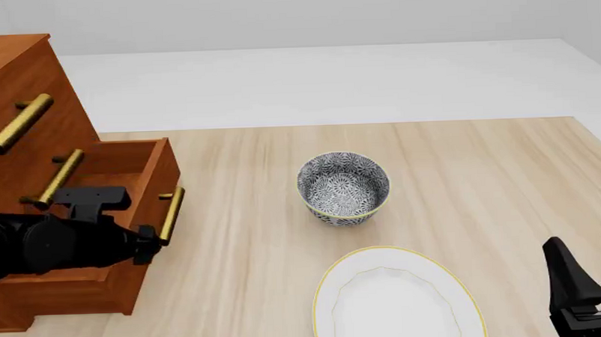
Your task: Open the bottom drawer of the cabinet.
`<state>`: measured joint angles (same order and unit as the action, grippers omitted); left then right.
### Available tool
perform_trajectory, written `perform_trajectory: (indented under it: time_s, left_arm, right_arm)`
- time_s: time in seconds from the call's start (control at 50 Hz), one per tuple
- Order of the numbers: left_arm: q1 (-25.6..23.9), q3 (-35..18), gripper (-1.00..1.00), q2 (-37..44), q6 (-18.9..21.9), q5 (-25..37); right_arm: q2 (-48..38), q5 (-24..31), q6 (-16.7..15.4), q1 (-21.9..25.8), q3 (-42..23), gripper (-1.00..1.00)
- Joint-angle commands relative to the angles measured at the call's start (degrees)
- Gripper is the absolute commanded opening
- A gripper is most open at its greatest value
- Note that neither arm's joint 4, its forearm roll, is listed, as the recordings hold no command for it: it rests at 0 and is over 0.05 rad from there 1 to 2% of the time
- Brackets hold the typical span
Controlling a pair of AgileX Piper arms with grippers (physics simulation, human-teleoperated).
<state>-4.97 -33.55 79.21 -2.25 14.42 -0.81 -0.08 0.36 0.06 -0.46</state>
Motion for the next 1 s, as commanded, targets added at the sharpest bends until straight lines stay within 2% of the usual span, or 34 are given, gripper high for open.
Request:
perform_trajectory:
  time_s: [0.02, 0.2, 0.38, 0.7, 1.0]
  left_arm:
    - [-3.03, 0.71, 1.0, -0.2, -2.16, 0.27]
    - [-7.57, -0.51, 1.0, -1.28, -2.99, 1.79]
    - [-8.92, -1.15, 1.0, 0.93, -3.82, 0.65]
    - [-16.39, -4.6, 1.0, 6.38, -7.9, -1.03]
    - [-20.13, -7.64, 1.0, 7.07, -8.53, 0.1]
  right_arm:
    - [0.0, 0.0, 0.01, 0.0, 0.0, 1.0]
    - [-0.03, -0.01, 0.0, 0.0, 0.0, 1.0]
    - [-0.02, -0.01, -0.01, 0.01, 0.0, 1.0]
    - [-0.01, -0.01, 0.0, 0.01, 0.0, 1.0]
    - [0.0, 0.0, 0.0, 0.0, 0.0, 1.0]
